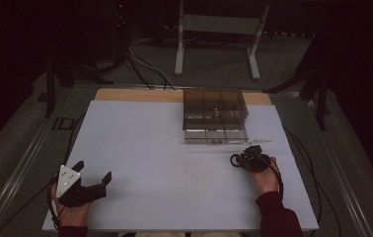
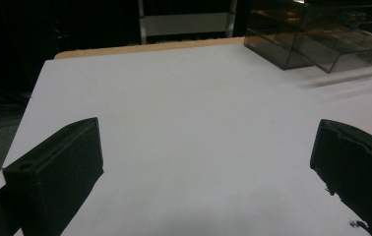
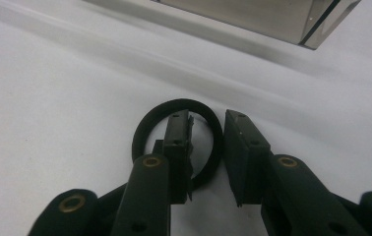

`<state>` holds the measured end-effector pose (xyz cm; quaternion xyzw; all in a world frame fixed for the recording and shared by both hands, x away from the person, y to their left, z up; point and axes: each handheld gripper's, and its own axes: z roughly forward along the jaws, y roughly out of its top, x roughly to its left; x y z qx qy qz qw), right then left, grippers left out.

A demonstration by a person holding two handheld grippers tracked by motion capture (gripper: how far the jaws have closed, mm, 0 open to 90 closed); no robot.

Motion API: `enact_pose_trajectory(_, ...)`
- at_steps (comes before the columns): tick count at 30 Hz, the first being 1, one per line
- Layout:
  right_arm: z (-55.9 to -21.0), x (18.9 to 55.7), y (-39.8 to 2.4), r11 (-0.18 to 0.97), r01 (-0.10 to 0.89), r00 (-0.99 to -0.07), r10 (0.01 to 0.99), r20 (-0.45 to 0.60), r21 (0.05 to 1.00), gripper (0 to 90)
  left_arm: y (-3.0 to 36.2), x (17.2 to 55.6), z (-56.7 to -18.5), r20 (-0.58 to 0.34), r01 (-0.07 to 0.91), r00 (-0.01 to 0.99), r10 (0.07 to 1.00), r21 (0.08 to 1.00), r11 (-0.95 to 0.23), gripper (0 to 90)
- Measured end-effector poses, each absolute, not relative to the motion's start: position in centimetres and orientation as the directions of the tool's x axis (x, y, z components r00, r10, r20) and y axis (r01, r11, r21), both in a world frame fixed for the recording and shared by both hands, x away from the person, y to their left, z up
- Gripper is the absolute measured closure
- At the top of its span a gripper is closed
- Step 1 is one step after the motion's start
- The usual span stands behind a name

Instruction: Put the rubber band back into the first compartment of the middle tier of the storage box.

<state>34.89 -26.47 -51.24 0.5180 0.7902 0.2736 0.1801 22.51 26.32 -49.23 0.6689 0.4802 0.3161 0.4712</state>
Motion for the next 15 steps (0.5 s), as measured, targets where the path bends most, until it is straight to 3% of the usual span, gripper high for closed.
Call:
enact_pose_trajectory(5, -51.19, 34.81, -26.28, 0.319, 0.724, -0.393, 0.919, -0.014, 0.612, 87.4, 26.30, 22.49, -49.22, -0.029, 0.345, 0.340, 0.940, 0.934, -0.096, 0.3)
enact_pose_trajectory(15, -50.52, 34.52, -26.56, 0.293, 0.717, -0.383, 0.924, 0.007, 0.632, 88.5, 26.35, 22.56, -49.27, -0.029, 0.349, 0.341, 0.940, 0.932, -0.098, 0.3)
